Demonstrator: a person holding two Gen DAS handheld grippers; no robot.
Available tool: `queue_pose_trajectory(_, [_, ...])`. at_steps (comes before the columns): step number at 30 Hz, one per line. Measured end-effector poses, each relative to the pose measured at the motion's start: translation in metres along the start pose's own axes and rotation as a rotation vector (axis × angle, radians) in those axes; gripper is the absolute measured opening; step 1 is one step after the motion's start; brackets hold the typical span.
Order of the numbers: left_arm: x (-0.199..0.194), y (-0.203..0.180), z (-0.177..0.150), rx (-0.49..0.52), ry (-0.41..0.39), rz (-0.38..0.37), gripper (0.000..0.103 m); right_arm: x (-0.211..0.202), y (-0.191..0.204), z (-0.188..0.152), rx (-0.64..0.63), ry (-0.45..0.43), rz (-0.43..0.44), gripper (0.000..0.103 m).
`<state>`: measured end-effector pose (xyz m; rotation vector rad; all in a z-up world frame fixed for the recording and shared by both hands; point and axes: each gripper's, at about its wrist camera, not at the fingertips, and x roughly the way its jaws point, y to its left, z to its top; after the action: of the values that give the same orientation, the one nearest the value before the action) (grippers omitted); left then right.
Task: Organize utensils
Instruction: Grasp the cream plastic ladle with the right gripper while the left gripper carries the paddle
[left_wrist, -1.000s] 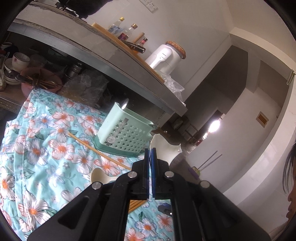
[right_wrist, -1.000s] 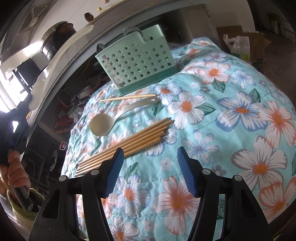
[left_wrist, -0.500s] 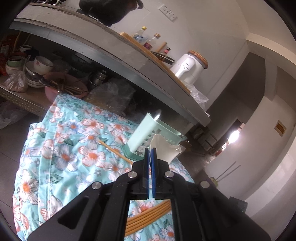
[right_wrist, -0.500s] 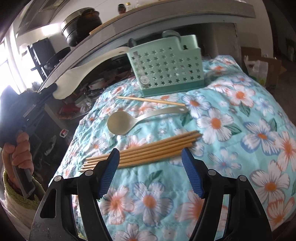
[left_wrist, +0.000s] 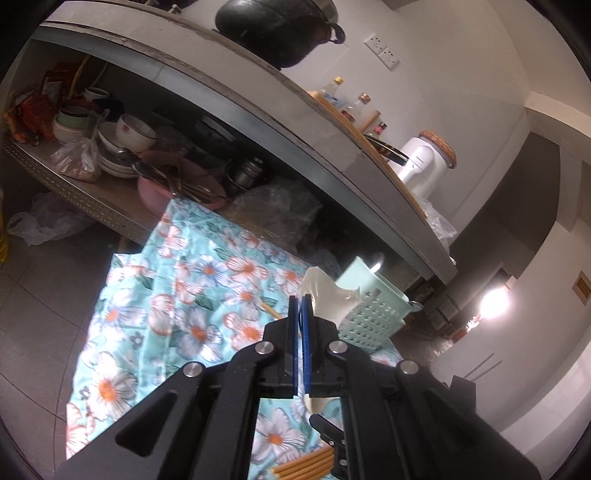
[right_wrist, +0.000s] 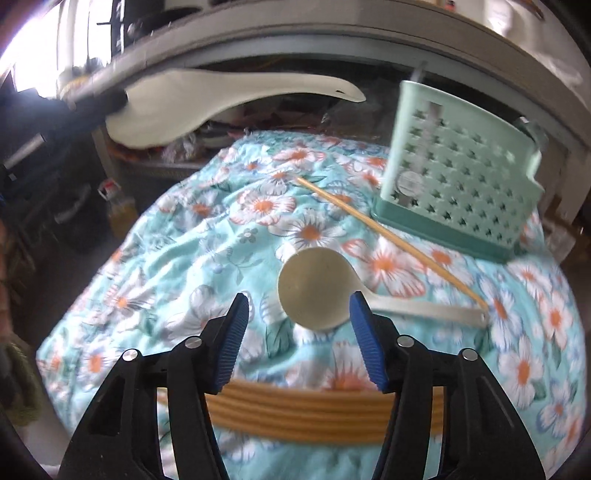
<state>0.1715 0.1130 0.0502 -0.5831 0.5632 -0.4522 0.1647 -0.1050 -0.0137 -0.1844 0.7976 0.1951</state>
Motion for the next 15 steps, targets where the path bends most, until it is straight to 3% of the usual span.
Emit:
queue_pose_trajectory(9, [-0.002, 0.027, 0.005, -0.026, -0.018, 0.063, 0.001, 0.038, 0.023, 0.0, -0.13, 0.069, -0.124, 0.045])
queue_pose_trajectory(12, [-0.001, 0.032, 0.004, -0.032, -0.014, 0.072, 0.001, 0.042, 0.026, -0.001, -0.143, 0.068, -0.143, 0.038])
queue_pose_trajectory(15, [0.002, 0.034, 0.003, -0.033, -0.004, 0.082, 0.001, 0.042, 0.026, 0.002, -0.115, 0.052, -0.142, 0.021])
